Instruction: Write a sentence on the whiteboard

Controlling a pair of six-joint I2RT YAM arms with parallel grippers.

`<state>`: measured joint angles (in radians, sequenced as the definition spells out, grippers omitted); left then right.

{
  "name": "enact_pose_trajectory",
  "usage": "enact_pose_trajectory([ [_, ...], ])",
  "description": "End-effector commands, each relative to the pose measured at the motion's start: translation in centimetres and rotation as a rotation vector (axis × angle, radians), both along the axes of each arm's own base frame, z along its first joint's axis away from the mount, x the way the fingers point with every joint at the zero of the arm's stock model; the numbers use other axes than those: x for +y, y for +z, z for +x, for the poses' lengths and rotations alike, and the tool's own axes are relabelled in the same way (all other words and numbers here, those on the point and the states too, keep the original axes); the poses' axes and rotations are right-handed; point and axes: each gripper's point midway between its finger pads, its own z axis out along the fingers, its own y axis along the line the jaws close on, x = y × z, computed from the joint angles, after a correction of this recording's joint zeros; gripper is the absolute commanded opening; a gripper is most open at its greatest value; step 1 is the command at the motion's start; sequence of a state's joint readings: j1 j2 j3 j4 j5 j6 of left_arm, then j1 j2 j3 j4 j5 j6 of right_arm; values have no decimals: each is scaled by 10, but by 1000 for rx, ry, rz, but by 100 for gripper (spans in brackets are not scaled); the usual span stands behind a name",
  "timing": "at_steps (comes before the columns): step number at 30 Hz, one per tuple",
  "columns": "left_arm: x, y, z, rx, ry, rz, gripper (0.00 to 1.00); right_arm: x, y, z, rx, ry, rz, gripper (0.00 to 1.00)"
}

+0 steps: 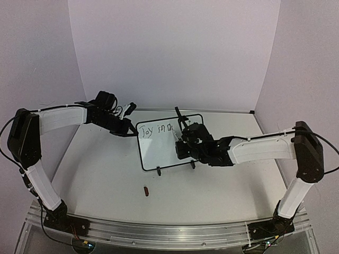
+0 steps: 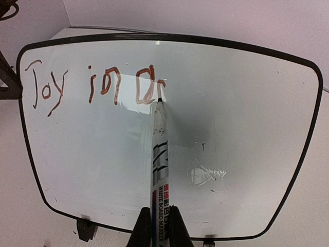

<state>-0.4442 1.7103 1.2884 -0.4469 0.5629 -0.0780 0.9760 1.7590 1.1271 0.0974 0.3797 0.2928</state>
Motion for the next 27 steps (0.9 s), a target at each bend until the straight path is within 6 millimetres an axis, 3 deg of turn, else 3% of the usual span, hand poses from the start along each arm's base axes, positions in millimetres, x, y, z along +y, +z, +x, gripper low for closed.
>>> enact_pose_trajectory([
  [1,0,13,1,-45,-15,16,0,-6,10,-1,-11,-21,15,0],
  [8,0,14,1,-45,-16,15,0,-13,21,5,-43,-70,8,0],
  [17,0,14,1,-44,-16,14,0,-13,54,5,-101,-61,64,0],
  [27,0,14,1,-44,-16,14,0,-2,48,18,-116,-46,12,0],
])
